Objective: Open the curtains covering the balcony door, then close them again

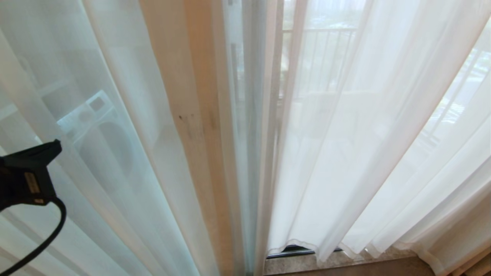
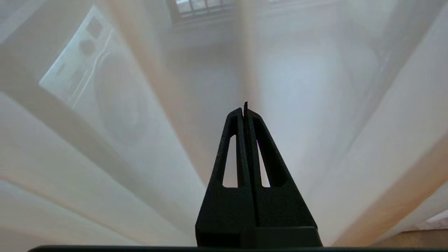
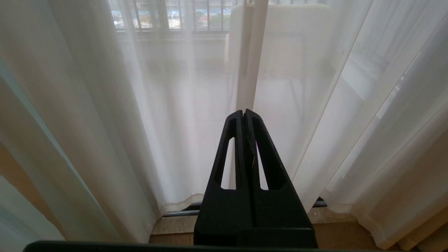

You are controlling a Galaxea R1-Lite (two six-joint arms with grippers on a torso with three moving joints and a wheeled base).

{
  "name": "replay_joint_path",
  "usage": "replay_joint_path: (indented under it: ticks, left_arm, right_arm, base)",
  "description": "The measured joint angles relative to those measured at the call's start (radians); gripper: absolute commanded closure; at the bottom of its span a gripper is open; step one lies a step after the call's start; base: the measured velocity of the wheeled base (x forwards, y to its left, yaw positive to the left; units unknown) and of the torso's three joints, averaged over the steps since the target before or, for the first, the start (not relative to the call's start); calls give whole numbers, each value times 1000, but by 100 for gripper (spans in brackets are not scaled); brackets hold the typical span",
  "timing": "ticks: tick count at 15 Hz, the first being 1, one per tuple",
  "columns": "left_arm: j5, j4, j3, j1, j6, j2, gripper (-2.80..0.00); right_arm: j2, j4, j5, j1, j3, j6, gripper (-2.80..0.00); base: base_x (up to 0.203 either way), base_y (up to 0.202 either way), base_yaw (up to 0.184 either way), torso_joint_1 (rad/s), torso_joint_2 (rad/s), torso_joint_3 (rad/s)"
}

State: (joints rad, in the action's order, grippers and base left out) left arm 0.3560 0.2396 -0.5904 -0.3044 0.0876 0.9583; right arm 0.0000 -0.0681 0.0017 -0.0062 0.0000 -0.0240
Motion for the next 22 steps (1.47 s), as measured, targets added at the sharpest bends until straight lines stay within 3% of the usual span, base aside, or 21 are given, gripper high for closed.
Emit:
replay_joint_path:
  ticks: [2,4,8,11,15,19,22]
  left_arm:
    - [-155,-2,68,172,11,-68,0]
    - [-297,-4,163,298,15,-160,0]
    - [-434,-14,329,435,16,-360,0]
    - [-435,-38,409,436,12,-485,0]
    - [-351,-33,478,349,15,-620,0]
    - [-327,-4,570,323,16,-741,0]
    - [-336,-120,586,311,8,-857,0]
  right_arm:
    - [0,0,0,0,0,0,0]
    - [0,0,0,0,0,0,0]
    - [0,0,1,0,0,0,0]
    - [0,0,0,0,0,0,0]
    - [0,0,0,0,0,0,0]
    - [0,0,0,0,0,0,0]
    - [0,0,0,0,0,0,0]
  base:
    - [0,0,0,0,0,0]
    - [0,0,0,0,0,0]
    - [0,0,0,0,0,0]
    - [0,0,0,0,0,0]
    - [0,0,0,0,0,0]
    - [0,0,0,0,0,0]
    - [0,0,0,0,0,0]
